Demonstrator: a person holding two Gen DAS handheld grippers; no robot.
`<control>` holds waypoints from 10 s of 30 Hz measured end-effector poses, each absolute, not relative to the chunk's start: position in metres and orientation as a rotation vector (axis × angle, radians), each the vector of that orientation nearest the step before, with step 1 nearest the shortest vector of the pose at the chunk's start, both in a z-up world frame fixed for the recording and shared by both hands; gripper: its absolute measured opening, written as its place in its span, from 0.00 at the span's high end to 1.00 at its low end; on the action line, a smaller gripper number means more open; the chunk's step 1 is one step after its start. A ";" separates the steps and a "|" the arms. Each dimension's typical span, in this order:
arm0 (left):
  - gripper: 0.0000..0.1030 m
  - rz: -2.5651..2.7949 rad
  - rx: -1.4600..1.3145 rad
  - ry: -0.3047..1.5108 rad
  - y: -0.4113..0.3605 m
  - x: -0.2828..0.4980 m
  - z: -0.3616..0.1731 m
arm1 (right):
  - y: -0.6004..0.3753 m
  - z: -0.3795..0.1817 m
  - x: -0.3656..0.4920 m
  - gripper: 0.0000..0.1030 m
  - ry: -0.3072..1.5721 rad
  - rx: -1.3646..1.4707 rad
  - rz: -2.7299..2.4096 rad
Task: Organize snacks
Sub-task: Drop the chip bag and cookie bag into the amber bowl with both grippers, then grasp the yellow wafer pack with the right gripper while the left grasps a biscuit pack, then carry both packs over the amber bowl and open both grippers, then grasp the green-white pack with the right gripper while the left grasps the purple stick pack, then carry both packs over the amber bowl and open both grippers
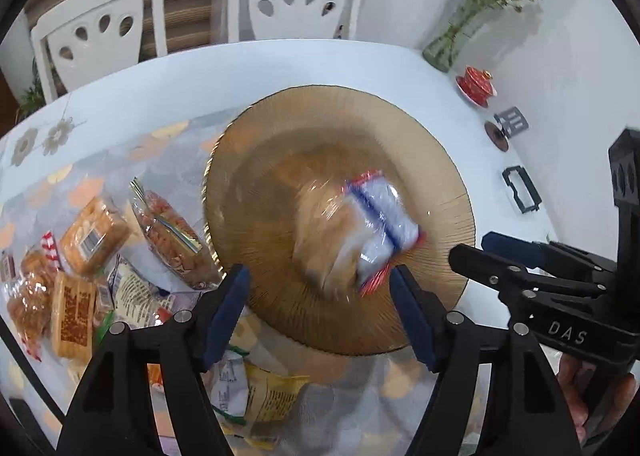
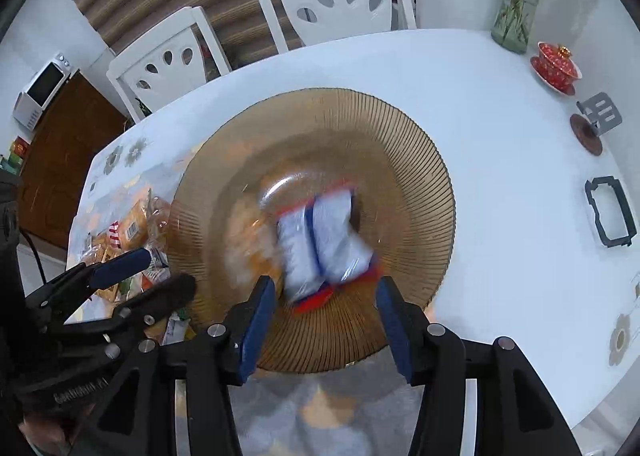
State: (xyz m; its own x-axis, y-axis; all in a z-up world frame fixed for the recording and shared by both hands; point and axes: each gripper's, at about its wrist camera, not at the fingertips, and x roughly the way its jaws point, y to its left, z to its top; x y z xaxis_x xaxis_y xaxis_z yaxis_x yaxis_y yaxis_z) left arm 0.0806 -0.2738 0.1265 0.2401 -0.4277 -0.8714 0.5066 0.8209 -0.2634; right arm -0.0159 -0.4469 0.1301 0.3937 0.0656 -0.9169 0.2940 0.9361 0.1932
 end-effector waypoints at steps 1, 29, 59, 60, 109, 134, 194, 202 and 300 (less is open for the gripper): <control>0.31 -0.636 0.072 1.158 -0.270 0.080 0.128 | -0.448 0.129 -0.017 0.51 1.167 0.354 -0.145; 0.31 -0.253 -0.130 1.127 -0.055 0.058 0.121 | -0.327 0.105 -0.036 0.51 1.281 0.344 0.102; 0.32 -0.417 -0.125 1.345 -0.050 0.069 0.031 | -0.280 0.014 -0.027 0.48 1.461 0.531 0.002; 0.32 -0.419 -0.123 1.350 -0.050 0.070 0.029 | -0.278 0.011 -0.024 0.46 1.462 0.541 -0.004; 0.58 -0.544 0.091 1.207 -0.080 0.039 0.074 | -0.285 0.006 -0.077 0.56 1.469 0.394 -0.185; 0.58 -0.672 0.152 1.055 -0.186 0.054 0.134 | -0.371 0.126 -0.079 0.62 1.220 0.524 -0.120; 0.26 -0.429 -0.151 1.147 -0.104 0.063 0.108 | -0.376 0.107 -0.052 0.50 1.276 0.510 -0.085; 0.26 -0.344 -0.181 1.174 -0.065 0.052 0.091 | -0.339 0.095 -0.049 0.50 1.320 0.463 -0.015; 0.83 -0.395 0.058 1.322 -0.070 0.000 0.041 | -0.287 0.004 -0.052 0.54 1.538 0.322 -0.095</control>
